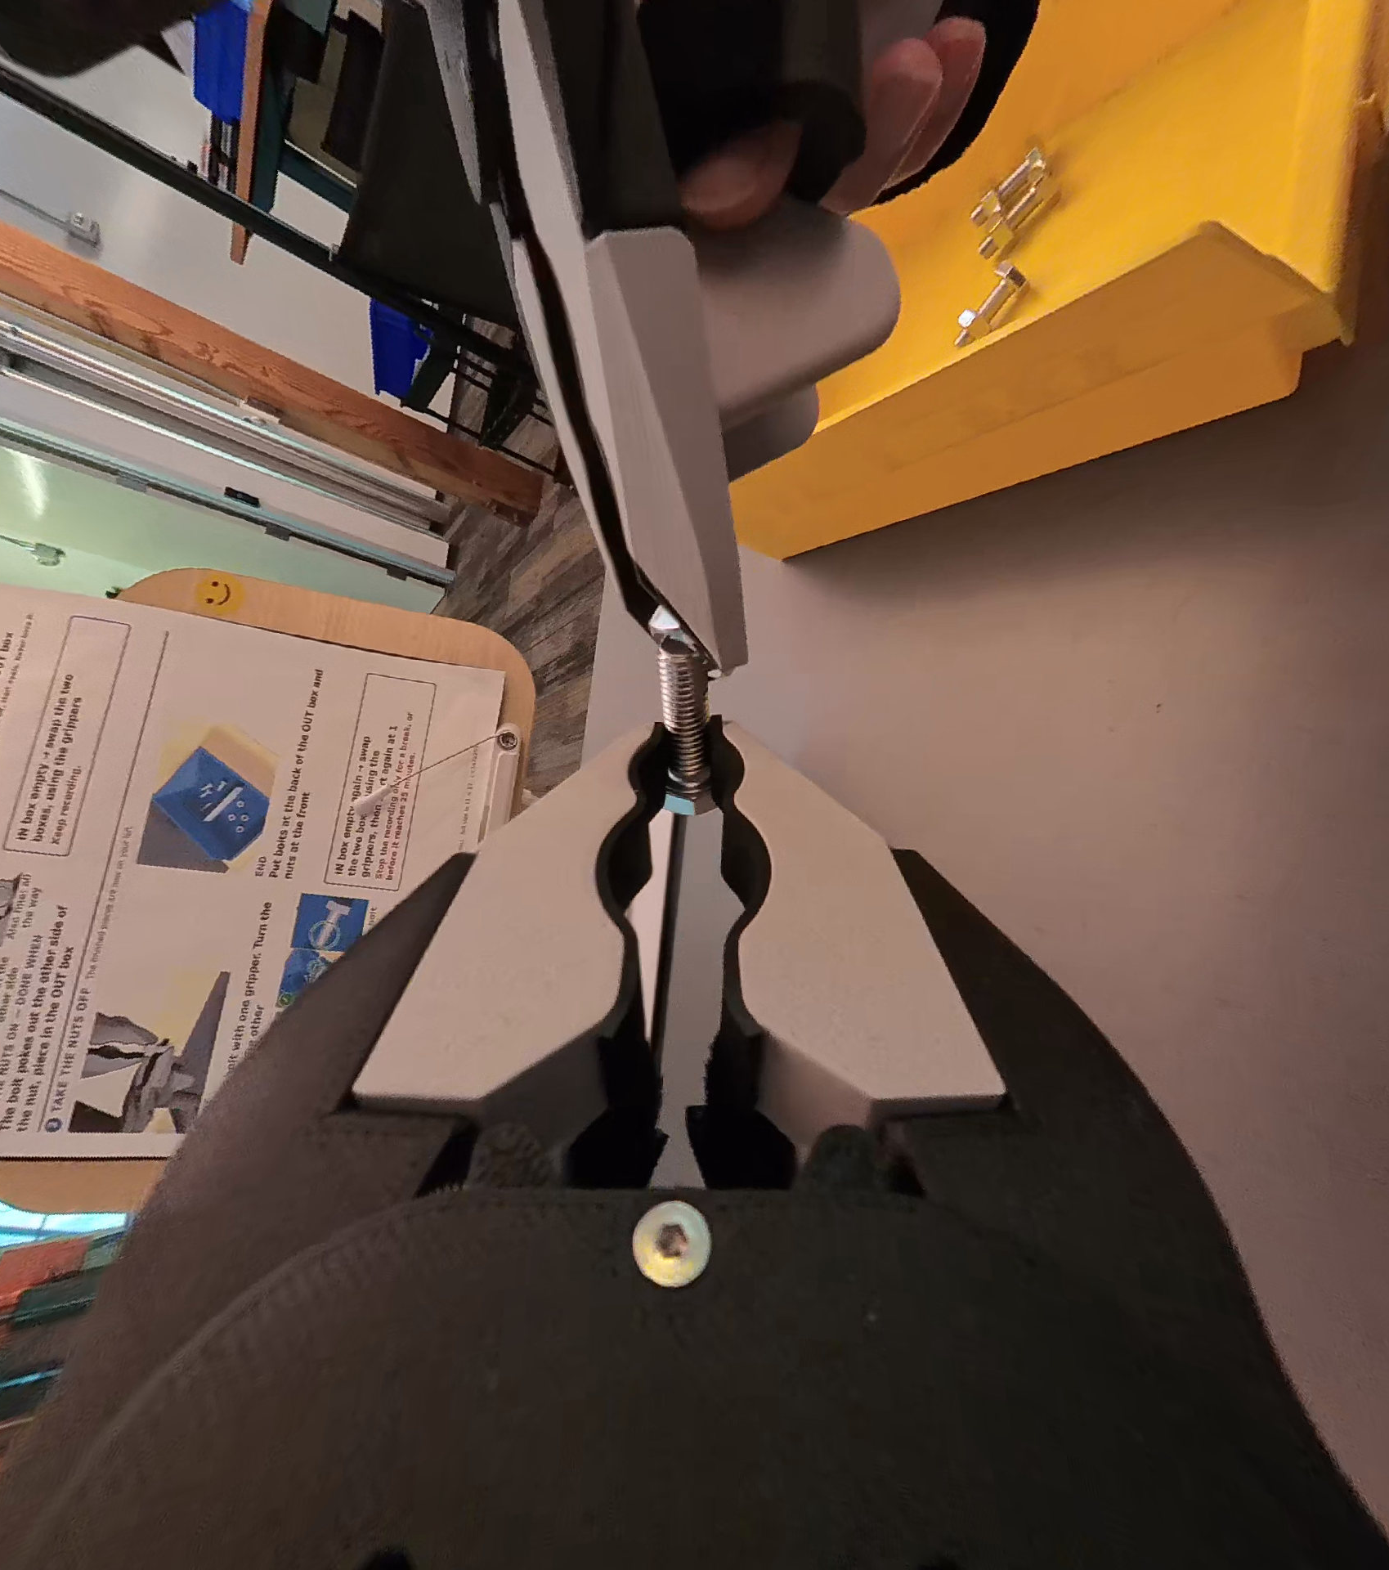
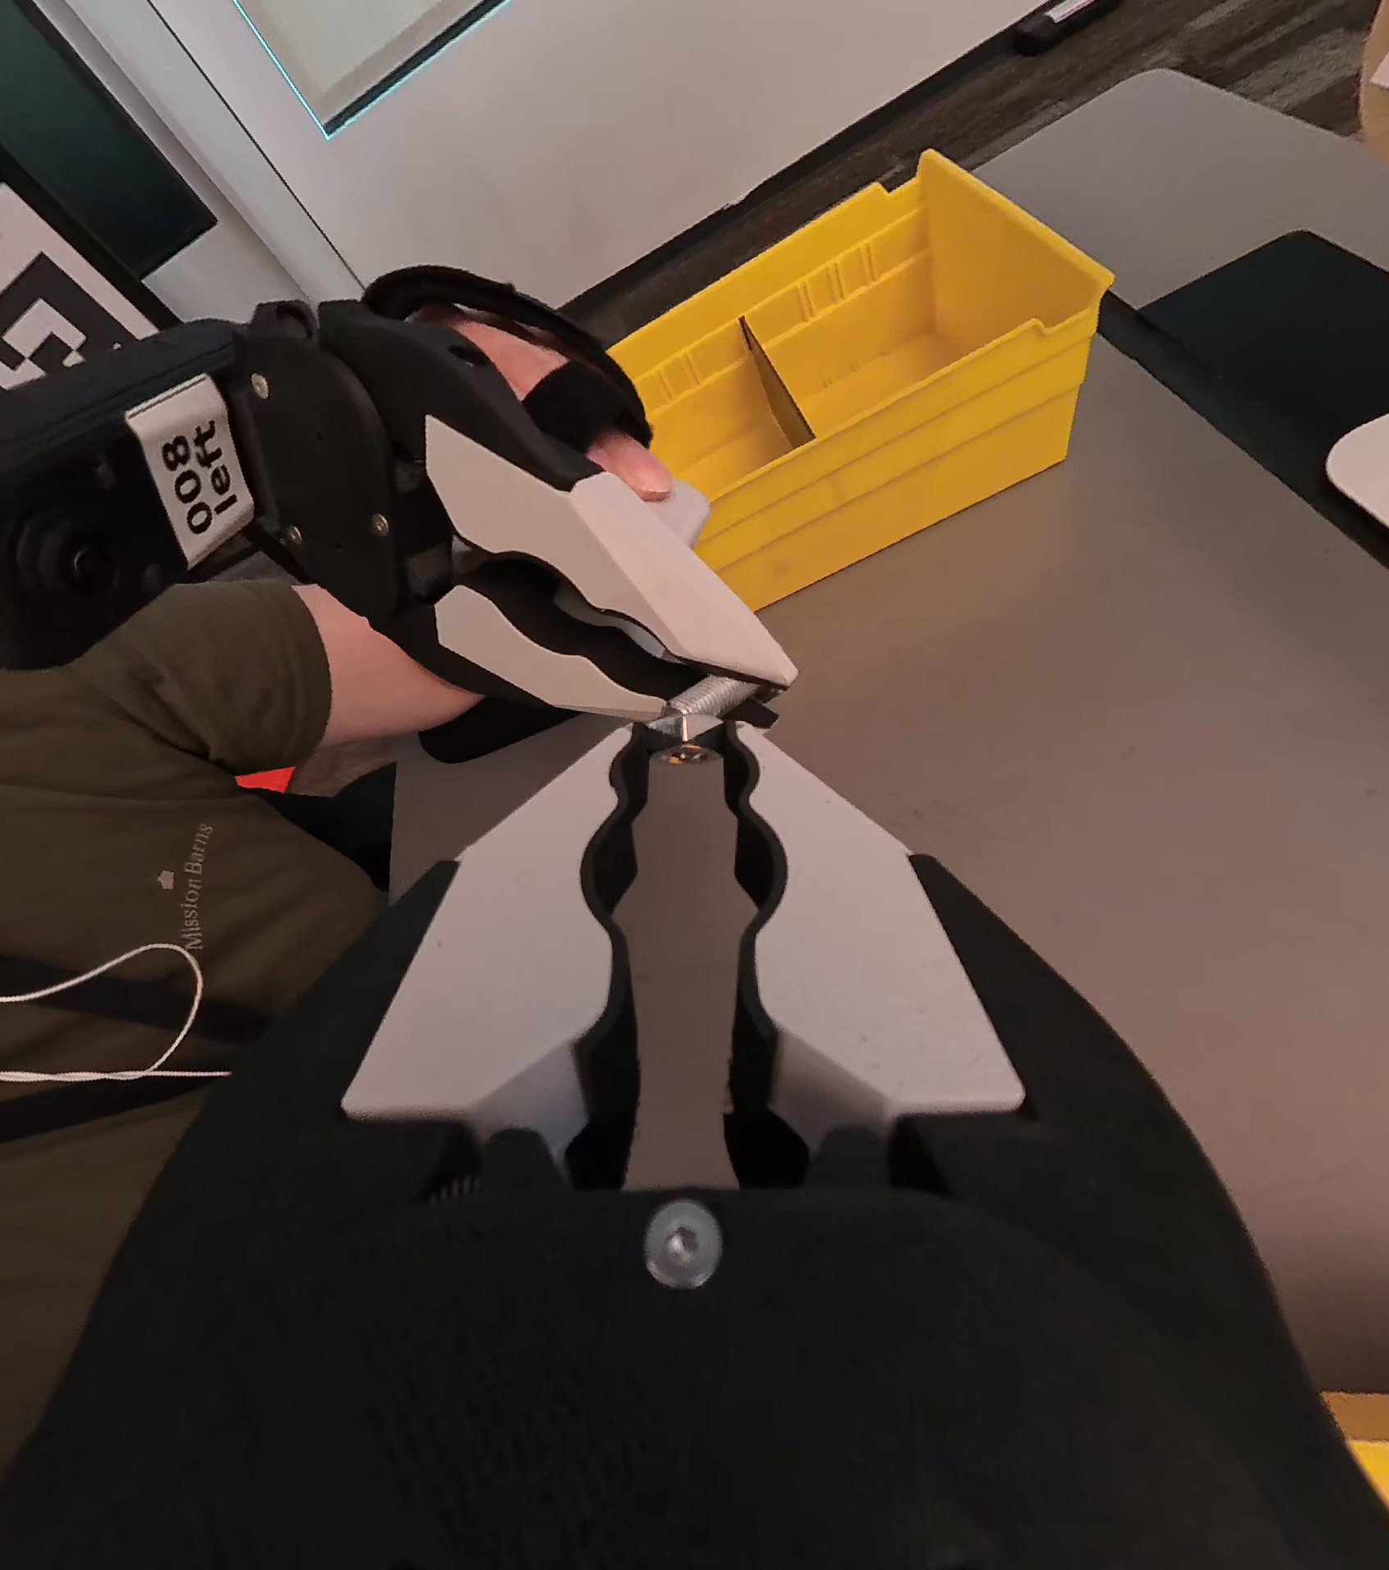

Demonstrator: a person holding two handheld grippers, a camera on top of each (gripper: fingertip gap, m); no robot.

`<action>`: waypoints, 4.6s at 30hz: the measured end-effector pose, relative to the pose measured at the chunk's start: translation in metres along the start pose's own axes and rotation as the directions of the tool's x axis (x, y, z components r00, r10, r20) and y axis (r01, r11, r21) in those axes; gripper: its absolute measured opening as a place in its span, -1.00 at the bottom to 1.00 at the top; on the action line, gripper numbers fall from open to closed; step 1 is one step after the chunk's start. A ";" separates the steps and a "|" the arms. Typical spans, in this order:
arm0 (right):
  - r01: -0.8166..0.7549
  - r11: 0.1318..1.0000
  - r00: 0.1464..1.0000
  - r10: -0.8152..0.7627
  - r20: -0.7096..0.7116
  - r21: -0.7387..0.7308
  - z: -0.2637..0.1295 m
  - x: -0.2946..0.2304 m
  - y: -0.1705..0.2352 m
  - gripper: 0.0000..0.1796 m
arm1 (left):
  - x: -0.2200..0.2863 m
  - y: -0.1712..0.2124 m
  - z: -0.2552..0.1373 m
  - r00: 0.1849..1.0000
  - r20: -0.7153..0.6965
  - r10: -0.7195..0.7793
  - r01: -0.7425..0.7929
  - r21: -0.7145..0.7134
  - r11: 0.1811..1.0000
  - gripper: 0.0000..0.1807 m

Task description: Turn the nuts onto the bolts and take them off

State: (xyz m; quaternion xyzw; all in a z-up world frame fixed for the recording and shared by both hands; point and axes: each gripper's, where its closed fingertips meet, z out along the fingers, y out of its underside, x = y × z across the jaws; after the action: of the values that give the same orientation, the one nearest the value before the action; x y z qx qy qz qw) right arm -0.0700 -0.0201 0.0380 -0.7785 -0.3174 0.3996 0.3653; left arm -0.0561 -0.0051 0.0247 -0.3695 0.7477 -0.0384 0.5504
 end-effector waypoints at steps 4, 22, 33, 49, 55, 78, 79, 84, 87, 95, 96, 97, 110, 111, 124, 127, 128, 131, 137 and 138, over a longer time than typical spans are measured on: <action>0.015 1.000 1.000 -0.015 -0.001 0.010 -0.001 -0.001 -0.002 -0.82 | 0.000 -0.002 -0.001 0.999 -0.016 -0.037 0.037 0.020 0.999 -0.92; 0.208 0.968 0.977 -0.198 -0.084 0.142 -0.029 -0.004 -0.024 -0.82 | -0.018 0.000 -0.007 0.942 -0.090 -0.324 0.332 0.099 0.938 -0.92; 0.530 0.809 0.848 -0.509 -0.148 0.252 -0.029 -0.028 -0.041 -0.82 | -0.015 -0.014 -0.012 0.879 -0.218 -0.424 0.463 0.178 0.868 -0.92; 0.461 0.666 0.837 -0.546 -0.038 0.587 -0.029 -0.056 -0.066 -0.82 | -0.030 -0.054 -0.041 0.776 -0.357 -0.519 0.629 0.394 0.670 -0.92; 0.467 0.664 0.829 -0.559 -0.028 0.584 -0.027 -0.060 -0.065 -0.82 | -0.024 -0.060 -0.041 0.761 -0.400 -0.511 0.645 0.383 0.661 -0.92; 0.142 0.718 0.750 -0.527 0.398 0.682 -0.034 -0.099 -0.057 -0.82 | -0.015 -0.094 -0.074 0.676 -0.639 -0.368 0.731 0.514 0.450 -0.92; 0.154 0.722 0.751 -0.529 0.395 0.674 -0.033 -0.098 -0.056 -0.82 | -0.015 -0.093 -0.074 0.681 -0.633 -0.368 0.724 0.510 0.464 -0.92; 0.175 0.730 0.747 -0.536 0.394 0.660 -0.032 -0.099 -0.053 -0.82 | -0.011 -0.093 -0.072 0.709 -0.606 -0.360 0.693 0.506 0.513 -0.92; 0.161 0.736 0.752 -0.523 0.402 0.657 -0.031 -0.097 -0.053 -0.81 | -0.011 -0.092 -0.071 0.704 -0.606 -0.370 0.699 0.498 0.514 -0.92; 0.232 0.720 0.691 -0.595 0.410 0.654 -0.033 -0.110 -0.042 -0.81 | 0.002 -0.099 -0.080 0.650 -0.700 -0.295 0.727 0.461 0.509 -0.92; 0.236 0.718 0.677 -0.605 0.419 0.655 -0.034 -0.114 -0.040 -0.81 | 0.005 -0.102 -0.083 0.633 -0.725 -0.272 0.737 0.456 0.498 -0.92; 0.234 0.716 0.662 -0.612 0.431 0.657 -0.034 -0.117 -0.038 -0.81 | 0.007 -0.104 -0.086 0.619 -0.744 -0.251 0.744 0.455 0.489 -0.92; 0.273 0.674 0.756 -0.592 0.280 0.686 -0.030 -0.093 -0.053 -0.82 | -0.011 -0.089 -0.072 0.695 -0.621 -0.362 0.701 0.472 0.534 -0.92; 0.294 0.661 0.767 -0.594 0.242 0.690 -0.030 -0.089 -0.054 -0.82 | -0.013 -0.087 -0.069 0.697 -0.608 -0.380 0.702 0.470 0.535 -0.92; 0.418 0.596 0.837 -0.545 -0.037 0.686 -0.025 -0.049 -0.067 -0.82 | -0.035 -0.056 -0.040 0.737 -0.383 -0.556 0.676 0.419 0.607 -0.92; 0.419 0.599 0.842 -0.538 -0.043 0.683 -0.024 -0.045 -0.066 -0.82 | -0.036 -0.053 -0.037 0.744 -0.359 -0.564 0.669 0.406 0.623 -0.92; 0.418 0.600 0.843 -0.536 -0.045 0.682 -0.024 -0.044 -0.066 -0.82 | -0.036 -0.051 -0.036 0.746 -0.350 -0.566 0.666 0.399 0.630 -0.92; 0.416 0.611 0.847 -0.531 -0.042 0.674 -0.022 -0.041 -0.065 -0.82 | -0.035 -0.047 -0.034 0.755 -0.330 -0.566 0.655 0.376 0.655 -0.92; 0.410 0.627 0.844 -0.535 -0.015 0.662 -0.023 -0.042 -0.062 -0.82 | -0.033 -0.048 -0.035 0.751 -0.349 -0.560 0.660 0.367 0.656 -0.92; 0.413 0.628 0.842 -0.540 -0.013 0.660 -0.023 -0.042 -0.062 -0.82 | -0.033 -0.048 -0.035 0.750 -0.354 -0.558 0.661 0.369 0.654 -0.92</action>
State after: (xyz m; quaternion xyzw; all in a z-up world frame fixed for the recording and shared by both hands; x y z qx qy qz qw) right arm -0.0828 -0.0278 0.1151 -0.4530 -0.3898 0.4422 0.6688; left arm -0.0570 -0.0328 0.0869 -0.4481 0.5992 -0.4413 0.4955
